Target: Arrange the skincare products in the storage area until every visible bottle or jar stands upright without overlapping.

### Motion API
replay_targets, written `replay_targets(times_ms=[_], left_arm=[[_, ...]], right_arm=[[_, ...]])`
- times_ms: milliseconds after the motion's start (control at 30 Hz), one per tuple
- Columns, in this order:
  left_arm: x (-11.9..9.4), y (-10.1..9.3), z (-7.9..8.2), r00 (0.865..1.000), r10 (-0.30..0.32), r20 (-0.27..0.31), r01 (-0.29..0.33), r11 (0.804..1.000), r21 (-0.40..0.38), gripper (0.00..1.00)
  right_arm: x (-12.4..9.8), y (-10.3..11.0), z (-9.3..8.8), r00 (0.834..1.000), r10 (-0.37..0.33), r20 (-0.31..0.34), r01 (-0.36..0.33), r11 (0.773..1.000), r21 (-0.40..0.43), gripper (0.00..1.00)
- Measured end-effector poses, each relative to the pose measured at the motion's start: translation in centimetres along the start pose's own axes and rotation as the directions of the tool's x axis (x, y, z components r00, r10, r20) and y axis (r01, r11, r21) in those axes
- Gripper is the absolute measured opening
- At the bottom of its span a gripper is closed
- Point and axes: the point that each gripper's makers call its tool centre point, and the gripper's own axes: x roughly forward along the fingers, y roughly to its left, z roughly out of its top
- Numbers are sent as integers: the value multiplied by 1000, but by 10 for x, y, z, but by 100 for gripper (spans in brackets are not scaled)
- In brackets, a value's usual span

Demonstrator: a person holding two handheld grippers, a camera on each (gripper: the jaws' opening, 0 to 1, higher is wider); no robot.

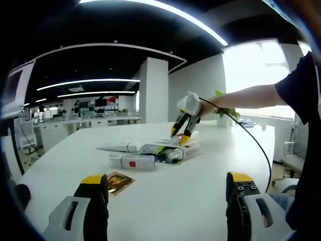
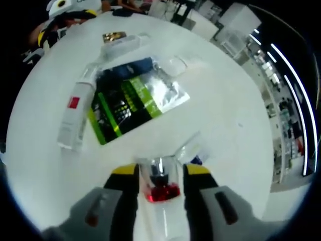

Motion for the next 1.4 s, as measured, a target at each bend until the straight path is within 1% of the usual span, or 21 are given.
replay_targets(times_ms=[233, 500, 700, 933, 1100, 1400], left_arm=[[-1, 0, 1, 1000, -1, 1, 1, 1000, 0, 100], [-1, 1, -1, 1000, 1, 1, -1, 1000, -3, 100], [-1, 2, -2, 1000, 0, 1, 0, 1000, -5, 100], [0, 3, -2, 1000, -1, -1, 1, 1000, -4, 100], [0, 4, -4, 1000, 1, -5, -1, 1000, -6, 100], [1, 6, -5, 1000, -3, -6, 3, 1000, -5, 100]], right_arm=[[1, 2, 2, 1000, 25, -19, -25, 1000, -18, 33], [2, 2, 1, 998, 44, -38, -45, 999, -22, 33], [3, 2, 1, 996, 76, -56, -77, 997, -17, 32], [7, -1, 0, 988, 123, -89, -125, 992, -10, 33], [7, 3, -1, 982, 160, -102, -160, 987, 3, 29], [8, 5, -1, 976, 188, -114, -189, 982, 6, 29]])
